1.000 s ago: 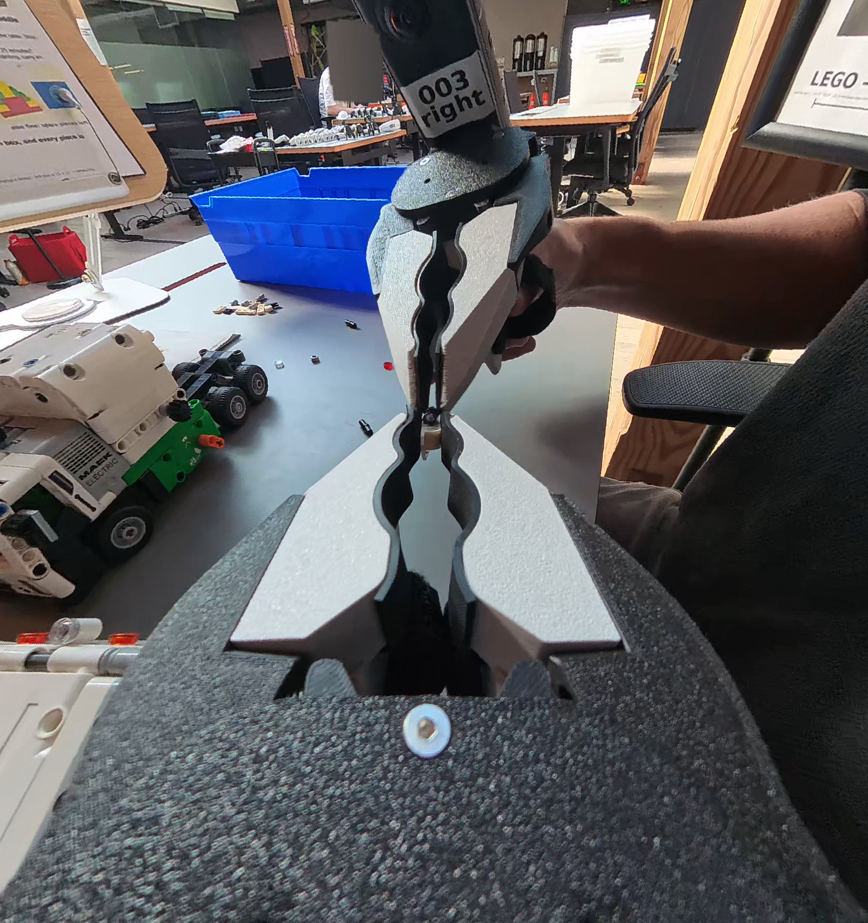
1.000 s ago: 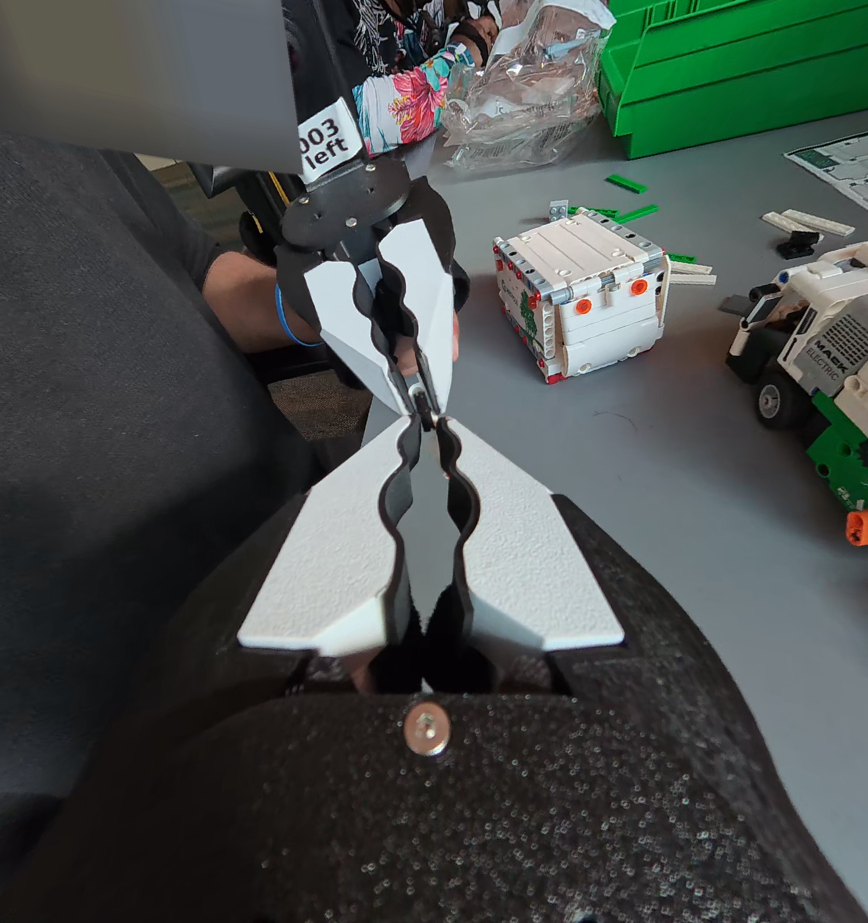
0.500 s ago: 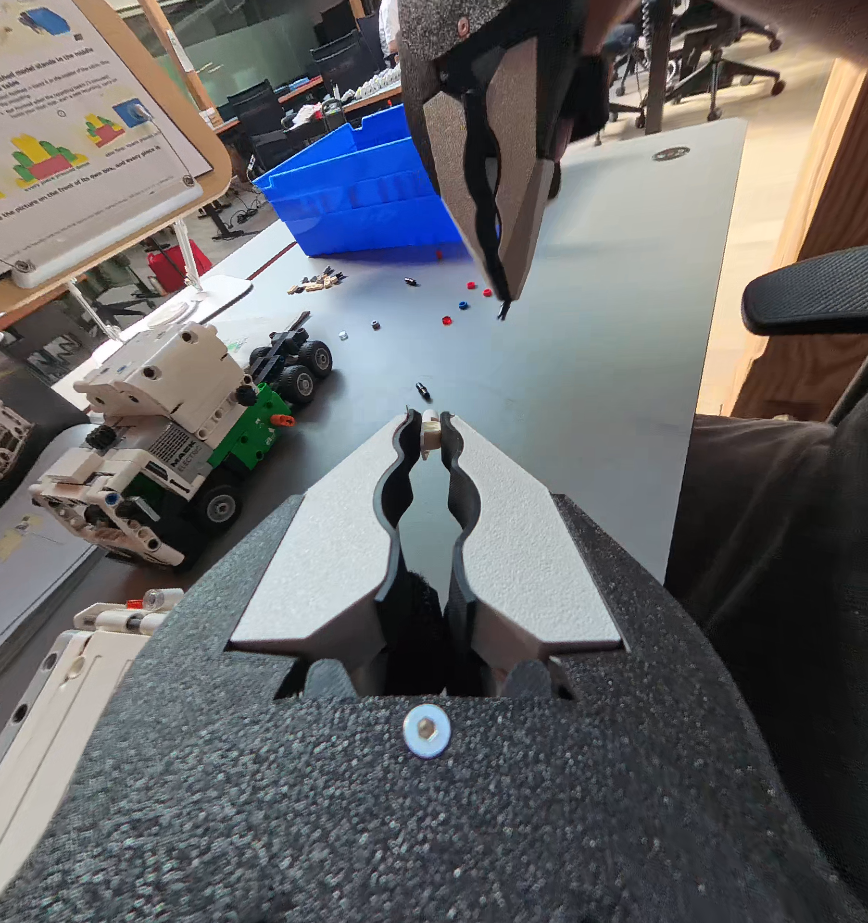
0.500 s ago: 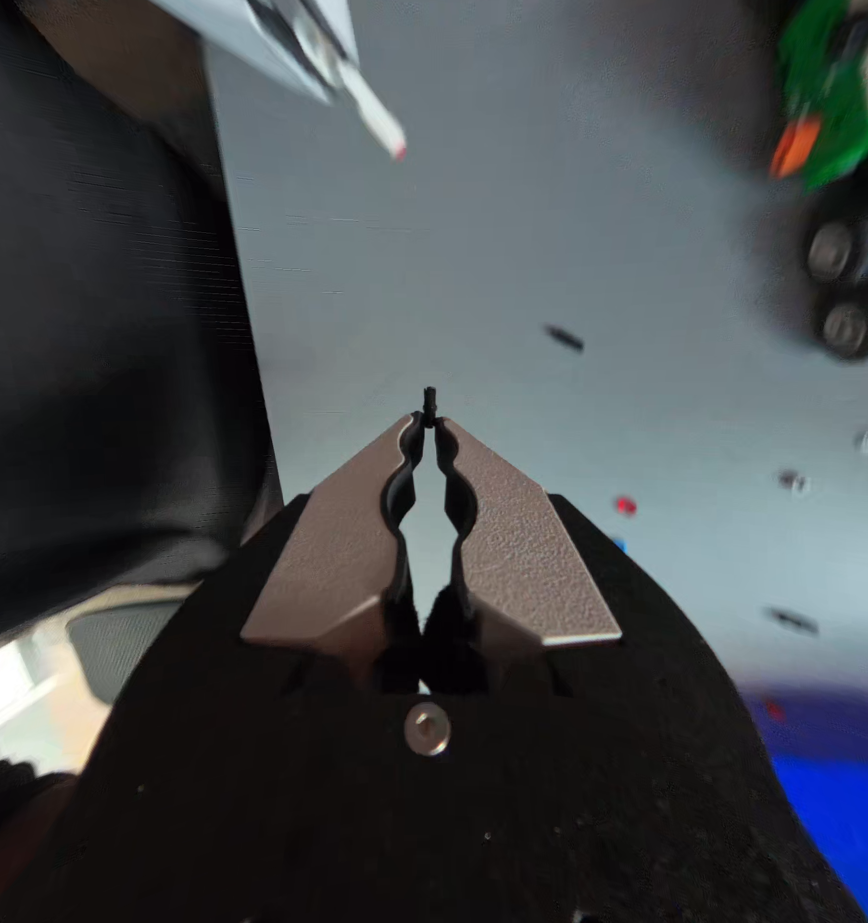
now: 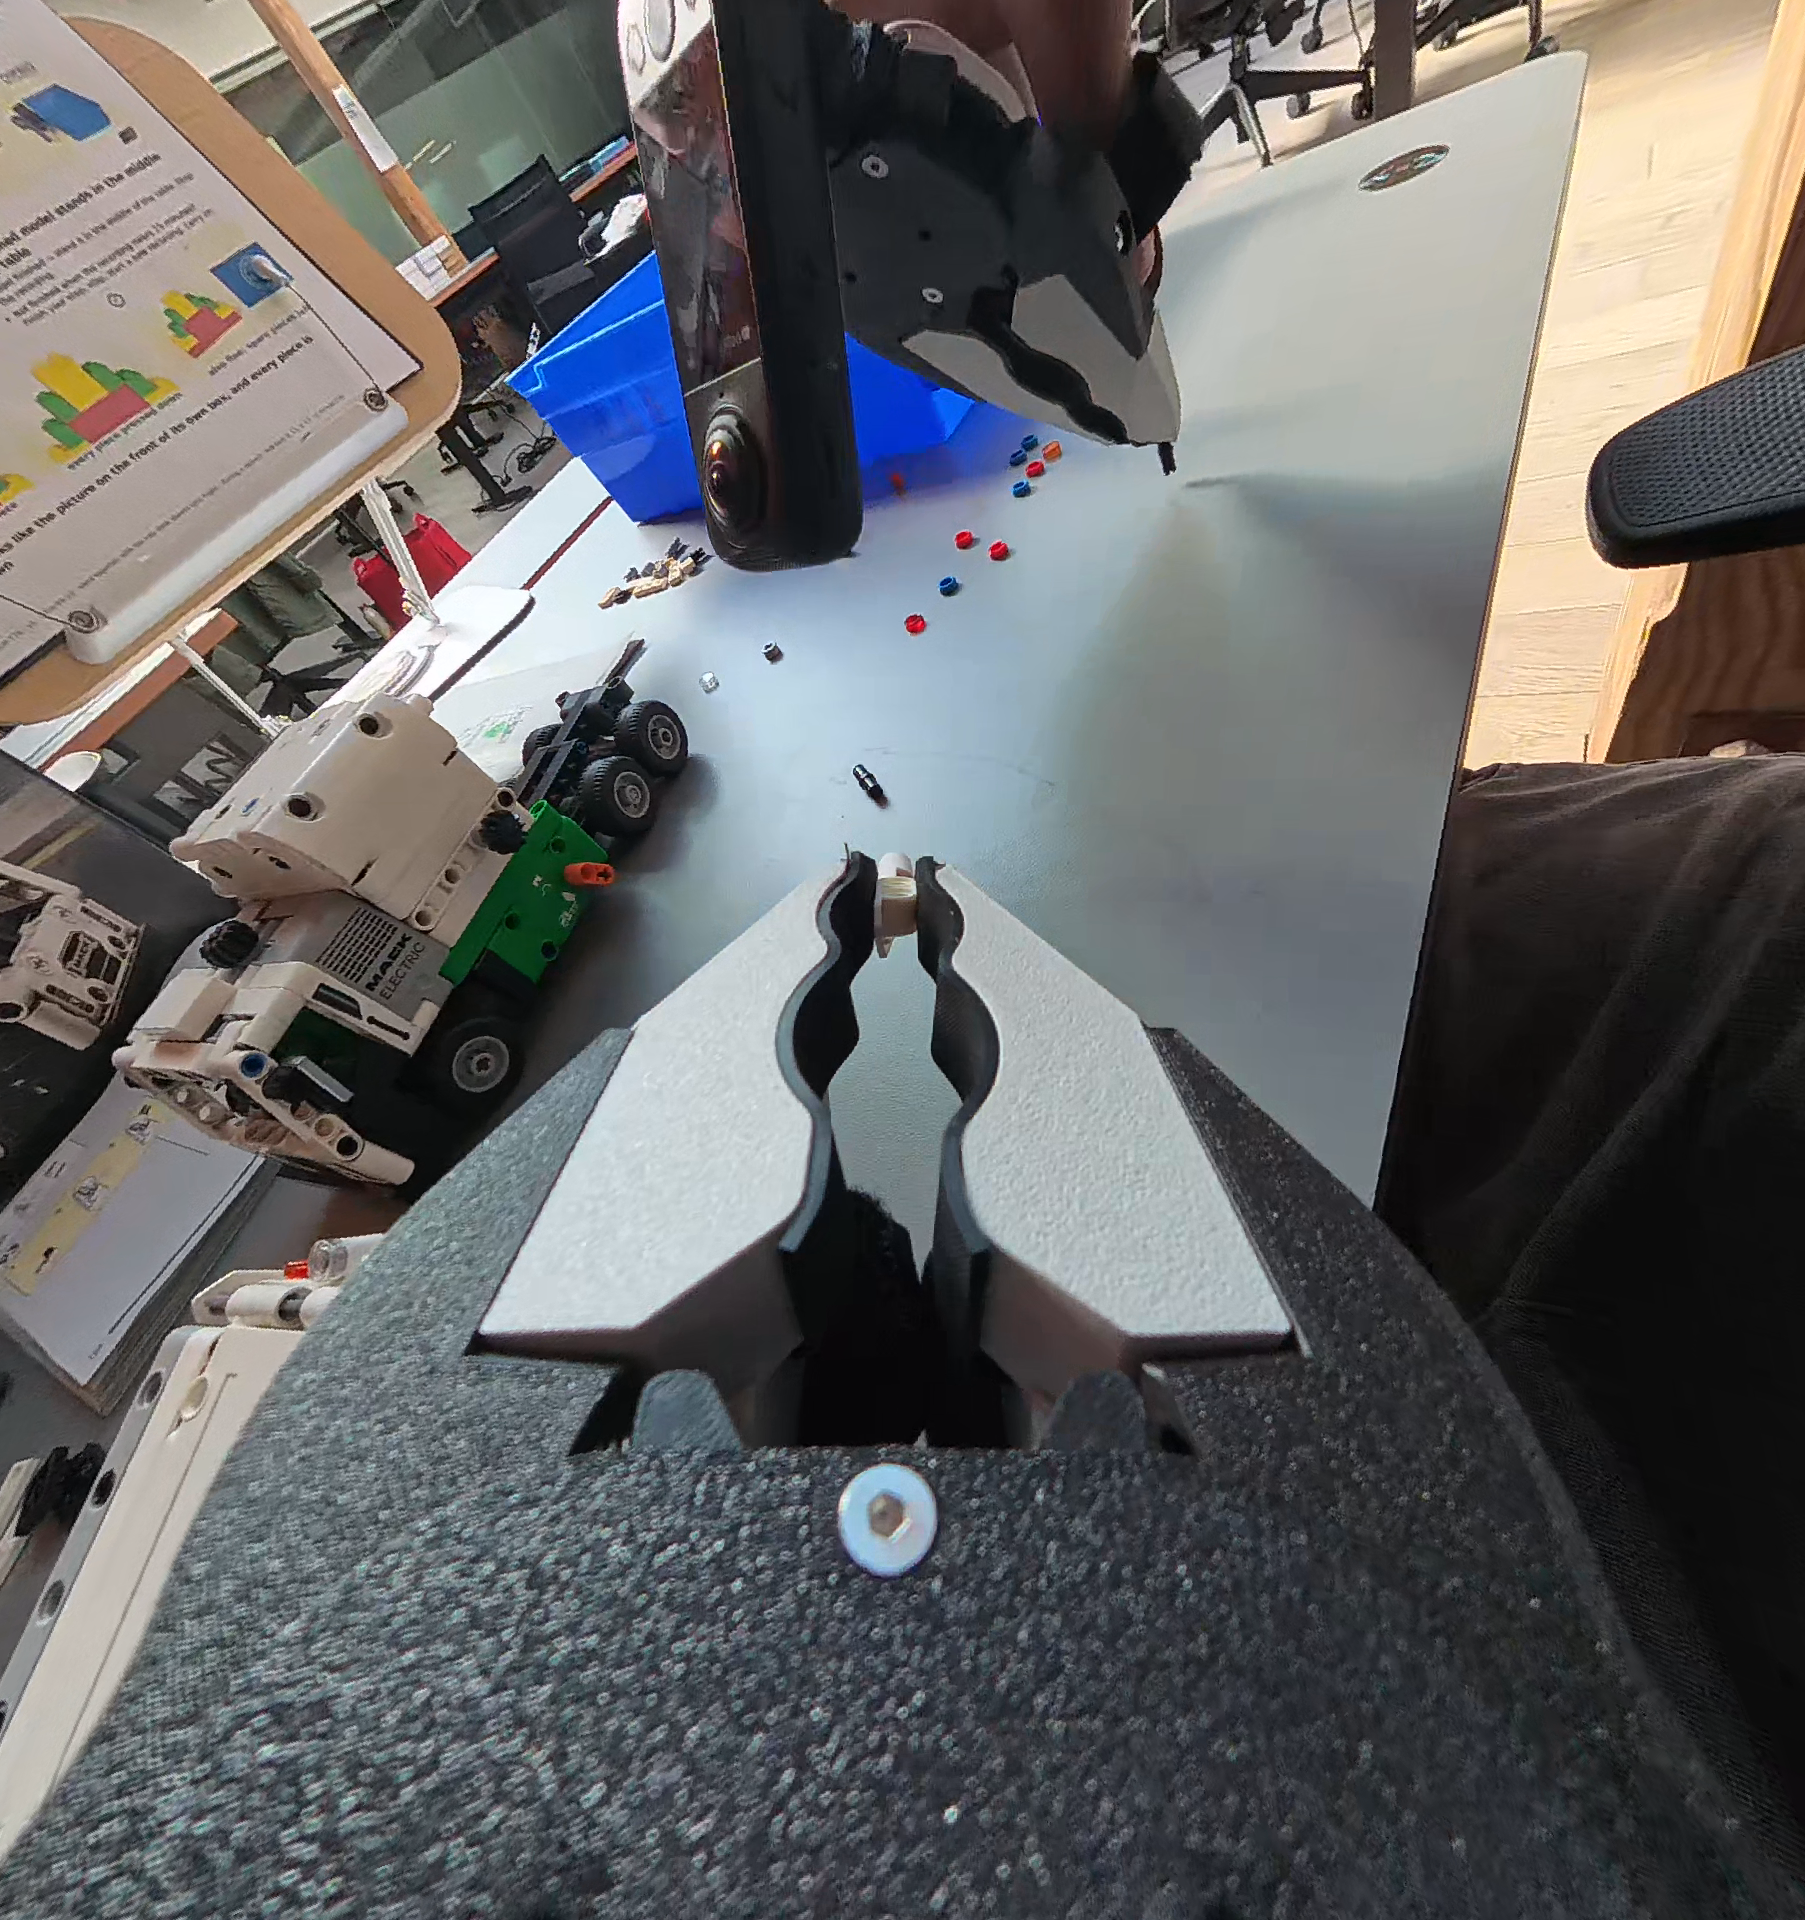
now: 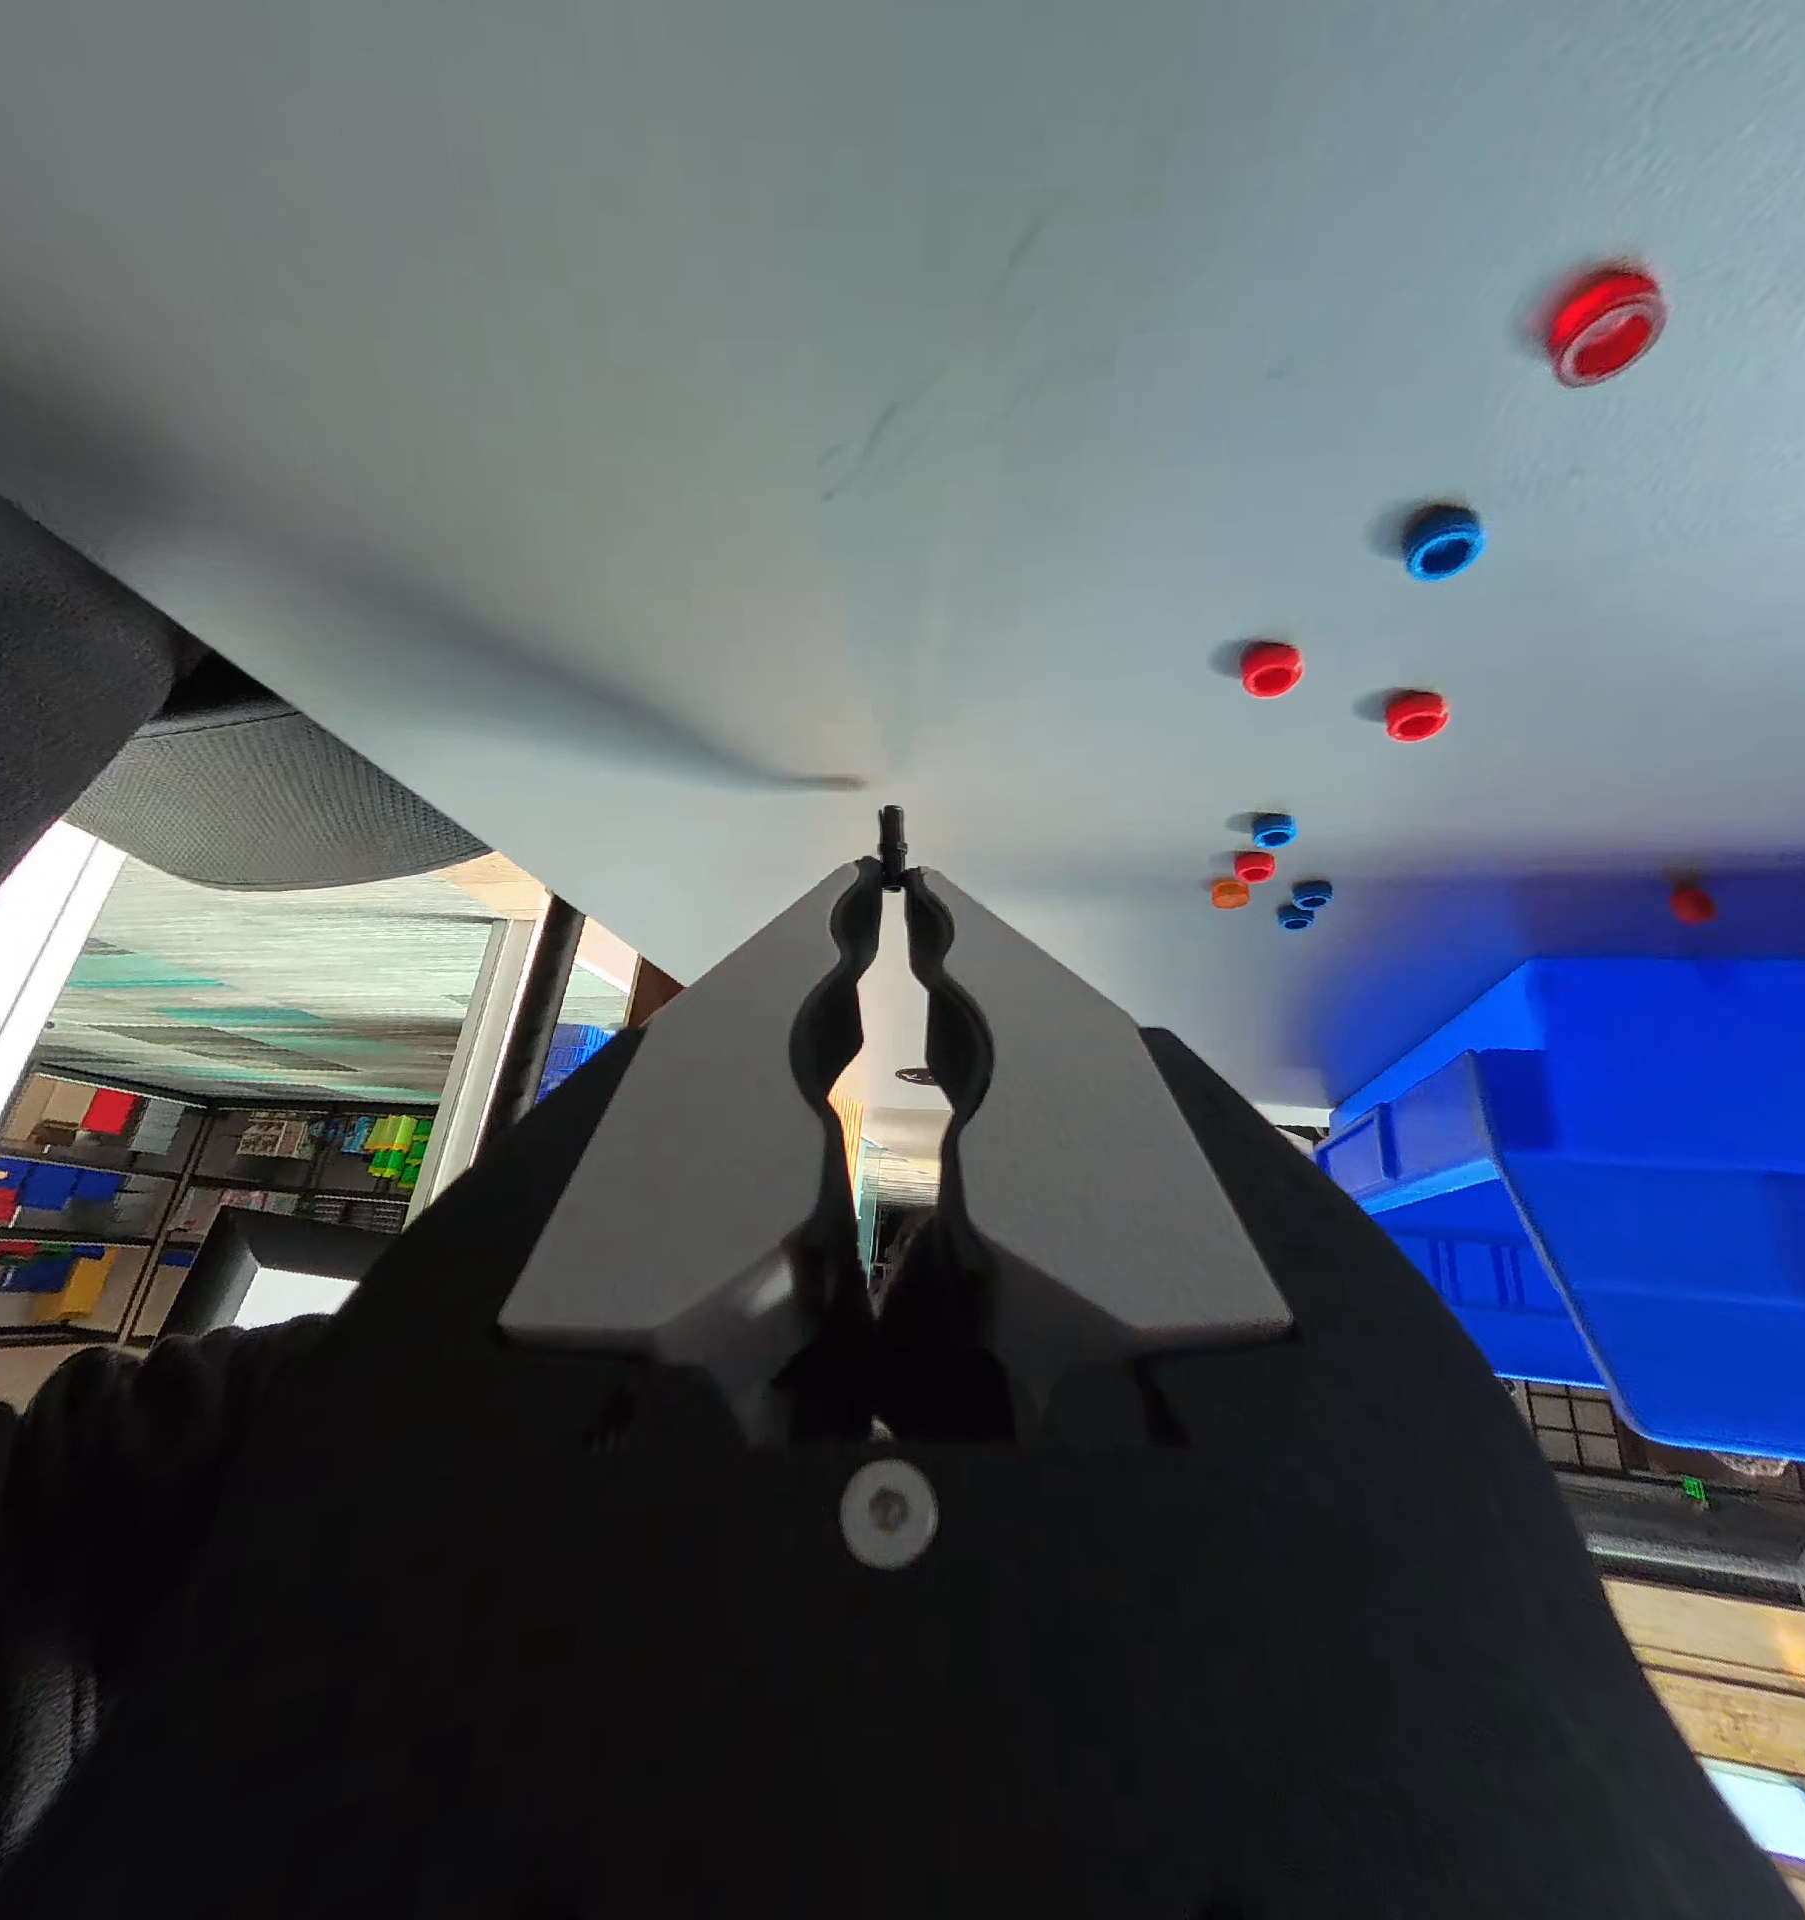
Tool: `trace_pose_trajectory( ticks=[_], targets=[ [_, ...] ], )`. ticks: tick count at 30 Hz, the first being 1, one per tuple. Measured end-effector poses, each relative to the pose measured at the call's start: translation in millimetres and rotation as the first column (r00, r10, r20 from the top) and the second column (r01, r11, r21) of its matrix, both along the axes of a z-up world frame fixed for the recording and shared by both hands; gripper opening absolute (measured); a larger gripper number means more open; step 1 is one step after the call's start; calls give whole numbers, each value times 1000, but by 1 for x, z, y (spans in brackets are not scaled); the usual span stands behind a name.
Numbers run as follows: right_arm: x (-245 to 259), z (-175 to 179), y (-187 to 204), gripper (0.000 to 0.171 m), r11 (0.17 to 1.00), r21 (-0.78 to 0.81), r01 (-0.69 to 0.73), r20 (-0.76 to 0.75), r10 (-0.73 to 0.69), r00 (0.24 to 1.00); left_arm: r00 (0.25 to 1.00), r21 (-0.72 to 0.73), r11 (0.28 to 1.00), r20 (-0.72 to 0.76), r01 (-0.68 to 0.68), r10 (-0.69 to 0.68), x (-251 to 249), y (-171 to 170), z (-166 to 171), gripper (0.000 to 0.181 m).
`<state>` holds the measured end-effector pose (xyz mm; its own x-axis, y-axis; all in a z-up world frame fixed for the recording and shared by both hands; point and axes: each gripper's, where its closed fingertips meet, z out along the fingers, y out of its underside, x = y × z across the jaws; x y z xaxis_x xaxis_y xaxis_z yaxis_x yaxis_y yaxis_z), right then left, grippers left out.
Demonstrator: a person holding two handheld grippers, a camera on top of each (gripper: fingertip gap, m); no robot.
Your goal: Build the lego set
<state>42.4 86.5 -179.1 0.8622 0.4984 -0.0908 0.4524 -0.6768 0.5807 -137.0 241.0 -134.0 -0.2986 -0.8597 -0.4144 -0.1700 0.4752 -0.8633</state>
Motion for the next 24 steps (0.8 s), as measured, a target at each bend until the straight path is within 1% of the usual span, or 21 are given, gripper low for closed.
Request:
trace_pose_trajectory(
  ticks=[1, 6, 14, 19, 22, 24],
  targets=[
    [3, -2, 2, 4, 1000, 3, -1, 19, 1, 1000, 1000, 2, 1000, -1, 1, -1, 0, 0, 0, 6],
    [12, -4, 1, 4, 1000, -9, 11, 71, -10, 997, 1000, 14, 1000, -6, 7, -7, 0, -2, -2, 6],
    [10, -5, 4, 4, 1000, 6, 5, 70, -6, 998, 1000, 14, 1000, -5, 11, -11, -1, -2, -2, 6],
    [10, -8, 5, 10, 1000, 10, 0, 64, -1, 998, 1000, 19, 1000, -4, 11, -11, -1, -2, -2, 6],
    [5, 0, 13, 14, 997, 83, -3, 20, 2, 1000, 1000, 16, 1000, 2, 8, -8, -1, -2, -1, 6],
    [-3, 12, 26, 15, 977, 213, 16, -49, -6, 999, 1000, -4, 1000, 12, 9, -9, -2, -1, 2, 6]
  ],
)
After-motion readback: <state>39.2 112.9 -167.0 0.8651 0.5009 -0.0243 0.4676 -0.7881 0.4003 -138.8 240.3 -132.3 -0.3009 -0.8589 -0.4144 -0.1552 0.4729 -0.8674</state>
